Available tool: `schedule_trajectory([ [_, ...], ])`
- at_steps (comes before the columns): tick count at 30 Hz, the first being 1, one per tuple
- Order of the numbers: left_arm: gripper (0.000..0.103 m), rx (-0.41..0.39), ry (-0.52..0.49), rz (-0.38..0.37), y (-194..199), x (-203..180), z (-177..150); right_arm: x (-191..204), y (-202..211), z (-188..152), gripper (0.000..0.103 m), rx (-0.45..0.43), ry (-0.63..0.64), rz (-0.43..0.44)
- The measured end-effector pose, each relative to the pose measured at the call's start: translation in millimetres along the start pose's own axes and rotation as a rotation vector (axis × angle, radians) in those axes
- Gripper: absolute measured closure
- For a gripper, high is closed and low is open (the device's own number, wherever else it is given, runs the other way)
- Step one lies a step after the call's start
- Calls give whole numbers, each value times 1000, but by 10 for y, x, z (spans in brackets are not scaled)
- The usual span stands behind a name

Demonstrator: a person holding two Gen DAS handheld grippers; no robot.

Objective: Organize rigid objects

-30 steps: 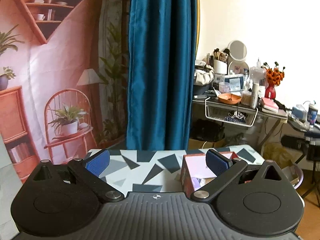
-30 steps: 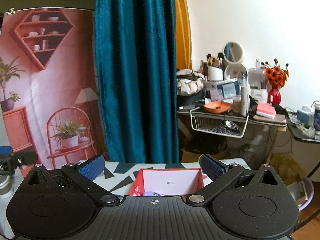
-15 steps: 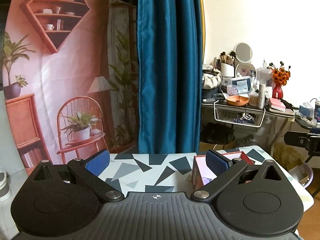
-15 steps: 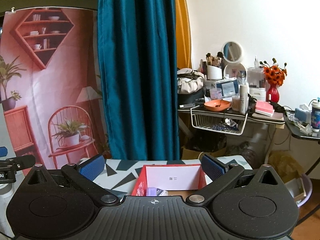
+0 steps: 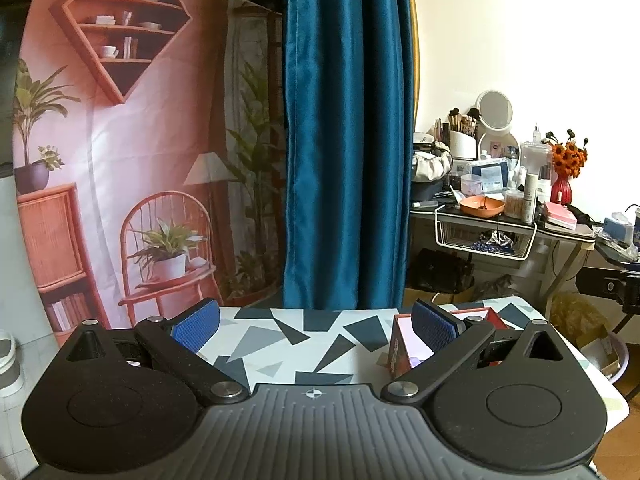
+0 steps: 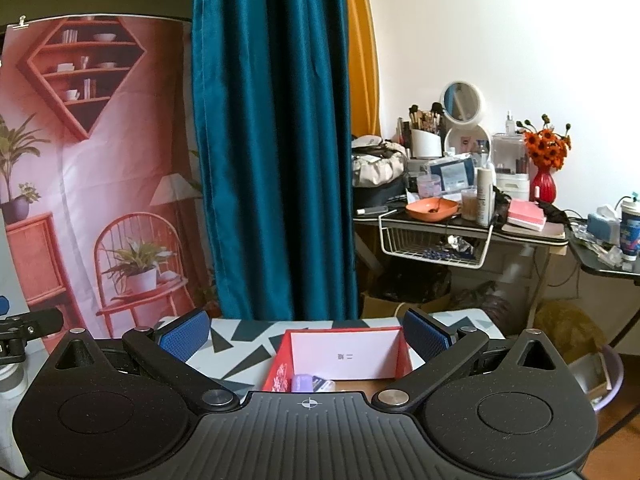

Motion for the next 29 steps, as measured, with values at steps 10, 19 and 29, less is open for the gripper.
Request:
schedule_trajectory([
  [10, 0, 10, -3, 7, 7, -14, -1, -9, 17, -11, 0, -1, -1, -10],
  [19, 0, 14, 3, 8, 2, 8, -5, -2, 42, -14, 0, 0, 5, -13],
  [29, 0, 24, 8, 11, -5, 4, -9, -9, 54, -18, 0, 2, 9, -14],
])
Point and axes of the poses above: each gripper's, at about its wrist camera, not at the fingertips, and y roughly against the way its jaws point, x to its left, z to its top, the point moved 8 cm from there along -y, roughly the way its jaws point, and after that the axes turned 1 degree about y, right-handed, at the moved point
